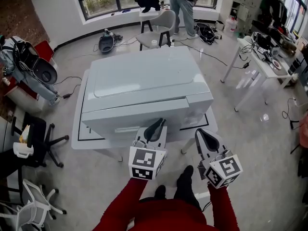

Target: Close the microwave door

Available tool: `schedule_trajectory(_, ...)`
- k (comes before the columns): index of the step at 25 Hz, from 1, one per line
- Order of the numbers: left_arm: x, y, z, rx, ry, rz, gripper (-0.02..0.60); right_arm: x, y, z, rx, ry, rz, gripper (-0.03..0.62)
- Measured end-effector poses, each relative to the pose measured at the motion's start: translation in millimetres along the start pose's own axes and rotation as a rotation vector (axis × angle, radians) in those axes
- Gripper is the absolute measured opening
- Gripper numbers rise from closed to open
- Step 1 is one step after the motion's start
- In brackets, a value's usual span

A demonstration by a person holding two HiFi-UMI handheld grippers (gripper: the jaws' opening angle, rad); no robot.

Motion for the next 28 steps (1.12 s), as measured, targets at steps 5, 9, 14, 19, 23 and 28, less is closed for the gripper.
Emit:
schedule_trajectory(5, 7.7, 0.5, 3.5, -0.054, 0.007, 0.014, 0.04, -1.8, 2.3, -6.7, 0.008, -0.006, 0.004, 0.014)
schedule_trajectory(9, 10.1, 1.6, 2.4, -0.071, -0.005, 0.011, 0.029, 2.1, 1.5, -9.9, 0.005, -0.026, 0.008, 0.014)
schedule_trajectory(14, 9.2, 0.7, 1.8, -0.052, -0.041, 0.009, 0.023, 1.4, 1.0, -15.0, 0.006, -0.039, 0.016, 0.014)
schedule_trajectory(19, 7.7, -1.4, 4.5, -0.074, -0.062, -0.016, 0.023, -1.7, -1.6, -16.5, 0.002, -0.049, 0.009, 0.014)
schedule_trajectory(23, 3.3, -8.0, -2.3, -0.054, -0.037, -0.044, 0.021, -8.3, -3.1, -20.5, -0.002, -0.046, 0.005, 0.014)
schedule_trajectory(28, -2.3, -20.6, -13.5, -0.041, 0.034, -0.09, 0.011, -17.5, -9.2, -23.7, -0.013, -0.031, -0.006, 0.014)
Point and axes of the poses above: the fingertips, and each gripper's own axes: x forward along the fingers, z to its left, y out of its underside, the point moved 1 cm from there along -x, backward along the fingers, and after that the axes turned 1 degree about -y, right-handed, at the moved point
